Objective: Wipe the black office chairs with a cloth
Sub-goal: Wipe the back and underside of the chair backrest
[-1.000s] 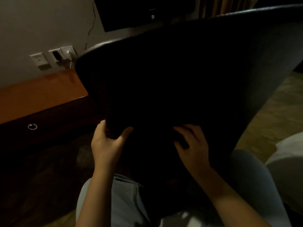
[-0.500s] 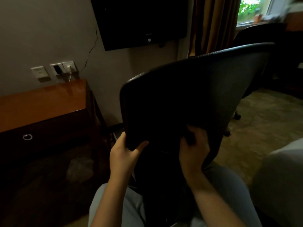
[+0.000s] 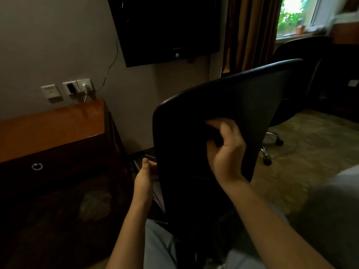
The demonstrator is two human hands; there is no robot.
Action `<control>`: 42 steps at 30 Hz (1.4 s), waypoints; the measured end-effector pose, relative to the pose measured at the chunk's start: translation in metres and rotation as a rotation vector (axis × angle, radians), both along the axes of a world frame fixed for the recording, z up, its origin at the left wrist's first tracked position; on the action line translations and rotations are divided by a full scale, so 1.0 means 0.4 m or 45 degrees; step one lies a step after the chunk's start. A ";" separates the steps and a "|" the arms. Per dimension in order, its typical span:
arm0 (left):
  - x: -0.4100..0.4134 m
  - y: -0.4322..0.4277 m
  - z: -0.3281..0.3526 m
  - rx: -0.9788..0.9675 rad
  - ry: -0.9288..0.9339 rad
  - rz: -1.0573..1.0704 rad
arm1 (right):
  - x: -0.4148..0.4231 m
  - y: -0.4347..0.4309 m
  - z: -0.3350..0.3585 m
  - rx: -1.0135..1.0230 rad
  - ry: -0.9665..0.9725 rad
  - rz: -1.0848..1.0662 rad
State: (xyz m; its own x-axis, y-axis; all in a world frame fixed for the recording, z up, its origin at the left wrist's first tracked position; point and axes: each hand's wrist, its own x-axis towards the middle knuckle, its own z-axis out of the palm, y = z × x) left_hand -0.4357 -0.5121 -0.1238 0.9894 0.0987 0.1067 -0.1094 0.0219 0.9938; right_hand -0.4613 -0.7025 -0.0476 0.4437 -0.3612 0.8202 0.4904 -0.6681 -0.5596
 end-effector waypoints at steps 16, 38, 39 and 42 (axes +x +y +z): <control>0.002 -0.008 -0.015 -0.059 -0.018 -0.011 | 0.024 0.127 -0.353 -0.895 0.218 0.304; -0.002 -0.008 -0.024 -0.375 0.068 0.008 | 0.037 0.185 -0.216 -0.793 -0.032 0.147; 0.000 -0.003 -0.025 -0.351 0.072 0.015 | 0.038 0.191 -0.259 -0.826 0.031 0.178; -0.003 0.002 -0.019 -0.183 0.051 0.009 | 0.032 0.189 -0.372 -0.870 0.280 0.287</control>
State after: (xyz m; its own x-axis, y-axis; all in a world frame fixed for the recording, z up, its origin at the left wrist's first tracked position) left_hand -0.4367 -0.5114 -0.1314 0.9918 0.1173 0.0515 -0.0704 0.1633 0.9841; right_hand -0.4485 -0.6268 -0.1962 0.6261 0.3151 0.7133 0.5812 -0.7984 -0.1574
